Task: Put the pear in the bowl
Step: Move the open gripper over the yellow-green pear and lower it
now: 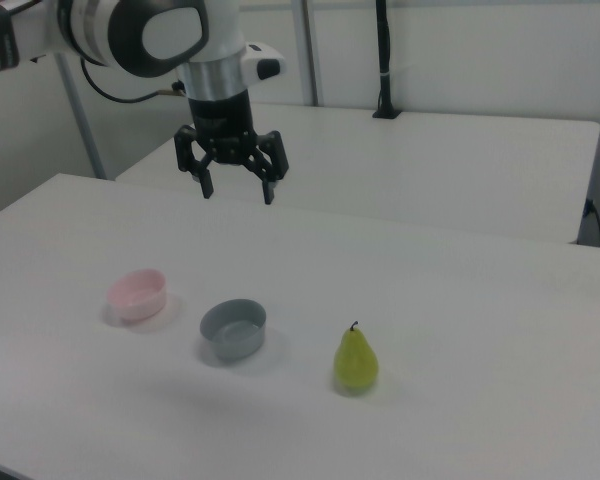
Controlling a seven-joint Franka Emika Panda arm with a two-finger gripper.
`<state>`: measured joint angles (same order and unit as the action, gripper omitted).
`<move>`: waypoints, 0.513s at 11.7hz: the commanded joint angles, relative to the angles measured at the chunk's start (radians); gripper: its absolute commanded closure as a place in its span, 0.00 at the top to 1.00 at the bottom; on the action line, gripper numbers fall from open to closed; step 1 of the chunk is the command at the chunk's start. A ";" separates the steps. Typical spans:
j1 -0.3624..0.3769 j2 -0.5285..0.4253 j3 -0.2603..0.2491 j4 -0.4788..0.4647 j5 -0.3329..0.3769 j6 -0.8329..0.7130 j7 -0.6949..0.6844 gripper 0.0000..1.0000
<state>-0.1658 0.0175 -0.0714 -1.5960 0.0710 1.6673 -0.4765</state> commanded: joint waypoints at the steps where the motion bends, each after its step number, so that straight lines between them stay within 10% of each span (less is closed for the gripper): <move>1: -0.079 0.050 0.035 0.016 -0.046 0.116 -0.071 1.00; 6: -0.142 0.168 0.021 -0.025 -0.079 0.229 -0.119 1.00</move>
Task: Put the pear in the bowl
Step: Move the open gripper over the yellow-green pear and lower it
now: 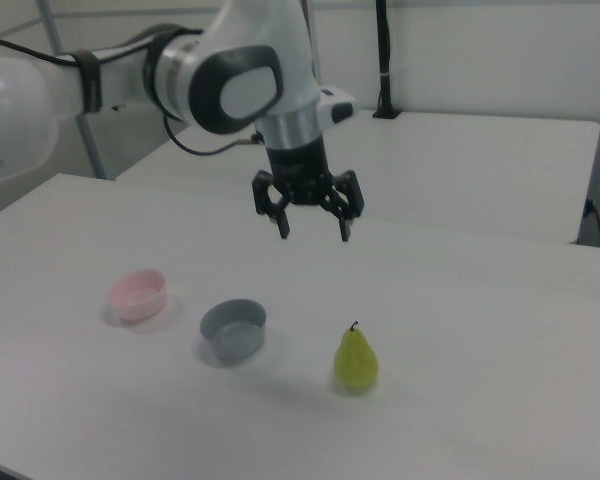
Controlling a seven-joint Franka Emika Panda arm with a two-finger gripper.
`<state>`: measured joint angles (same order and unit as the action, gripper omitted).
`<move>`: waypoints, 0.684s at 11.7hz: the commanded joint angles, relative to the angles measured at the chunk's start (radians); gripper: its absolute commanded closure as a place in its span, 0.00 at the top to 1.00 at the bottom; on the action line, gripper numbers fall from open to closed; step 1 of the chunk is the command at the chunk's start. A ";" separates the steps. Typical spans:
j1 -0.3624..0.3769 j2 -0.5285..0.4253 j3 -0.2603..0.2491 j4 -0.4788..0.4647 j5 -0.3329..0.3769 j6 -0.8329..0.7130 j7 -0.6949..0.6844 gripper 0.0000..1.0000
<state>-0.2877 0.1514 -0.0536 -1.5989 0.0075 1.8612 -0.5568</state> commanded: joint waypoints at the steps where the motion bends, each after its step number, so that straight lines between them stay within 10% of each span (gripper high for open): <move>1: -0.022 0.051 0.003 -0.047 -0.018 0.065 -0.037 1.00; 8: -0.028 0.112 -0.008 -0.214 -0.098 0.257 0.020 1.00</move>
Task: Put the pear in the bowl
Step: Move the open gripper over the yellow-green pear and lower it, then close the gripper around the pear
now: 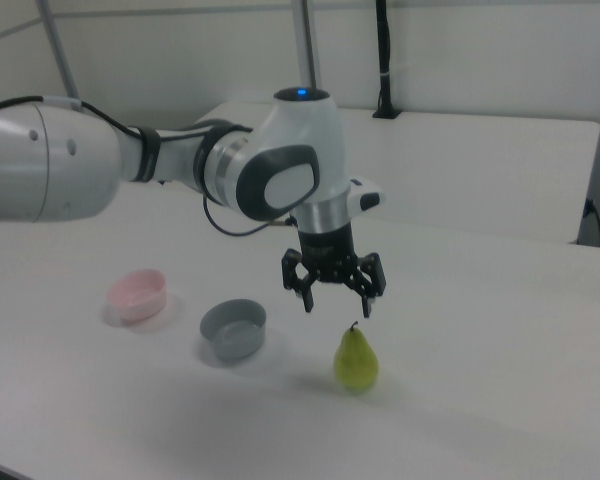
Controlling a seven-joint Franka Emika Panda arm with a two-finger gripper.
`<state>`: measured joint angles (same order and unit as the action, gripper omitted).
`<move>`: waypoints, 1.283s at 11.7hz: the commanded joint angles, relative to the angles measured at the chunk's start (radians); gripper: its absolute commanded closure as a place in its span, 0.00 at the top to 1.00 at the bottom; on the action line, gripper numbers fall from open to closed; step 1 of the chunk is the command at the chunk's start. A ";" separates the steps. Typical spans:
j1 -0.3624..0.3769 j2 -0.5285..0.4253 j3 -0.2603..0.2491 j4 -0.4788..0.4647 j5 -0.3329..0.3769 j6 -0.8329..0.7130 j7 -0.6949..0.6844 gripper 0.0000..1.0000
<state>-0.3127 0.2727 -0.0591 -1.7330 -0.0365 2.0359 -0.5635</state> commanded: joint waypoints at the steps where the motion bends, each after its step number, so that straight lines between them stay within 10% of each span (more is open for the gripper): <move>1: -0.009 0.000 -0.002 -0.088 -0.071 0.089 0.027 1.00; 11: -0.006 0.089 -0.021 -0.099 -0.079 0.196 0.065 0.96; 15: -0.005 0.099 -0.021 -0.105 -0.079 0.199 0.054 0.37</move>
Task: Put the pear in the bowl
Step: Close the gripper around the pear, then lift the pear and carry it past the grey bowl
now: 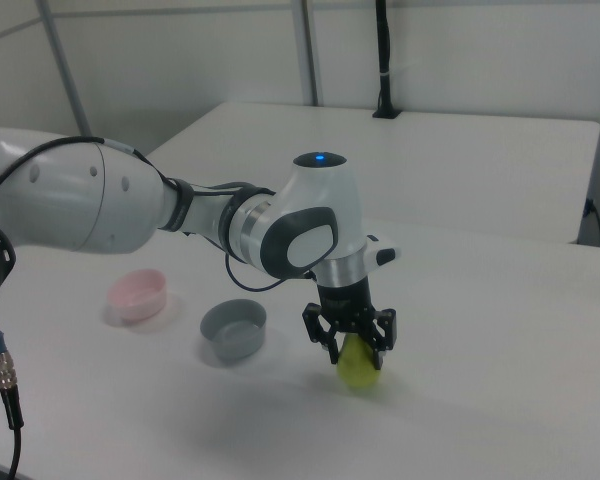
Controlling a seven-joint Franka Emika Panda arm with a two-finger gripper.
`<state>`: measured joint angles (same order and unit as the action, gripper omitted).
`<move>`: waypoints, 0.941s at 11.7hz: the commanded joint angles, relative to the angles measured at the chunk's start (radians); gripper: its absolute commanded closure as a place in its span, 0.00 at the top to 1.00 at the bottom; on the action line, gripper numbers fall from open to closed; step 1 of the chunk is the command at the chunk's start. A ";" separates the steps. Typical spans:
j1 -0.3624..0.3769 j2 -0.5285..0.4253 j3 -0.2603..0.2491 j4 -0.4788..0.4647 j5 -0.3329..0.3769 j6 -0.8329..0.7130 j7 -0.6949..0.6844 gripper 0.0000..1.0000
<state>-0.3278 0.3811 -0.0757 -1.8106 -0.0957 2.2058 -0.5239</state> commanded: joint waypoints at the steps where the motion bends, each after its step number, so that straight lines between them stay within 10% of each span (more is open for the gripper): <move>1: 0.010 -0.010 -0.006 -0.027 -0.019 0.025 0.012 0.32; 11: 0.018 -0.184 0.045 0.034 -0.019 -0.185 0.027 0.27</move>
<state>-0.3207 0.2781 -0.0622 -1.7958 -0.0959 2.1316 -0.5239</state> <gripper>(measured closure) 0.278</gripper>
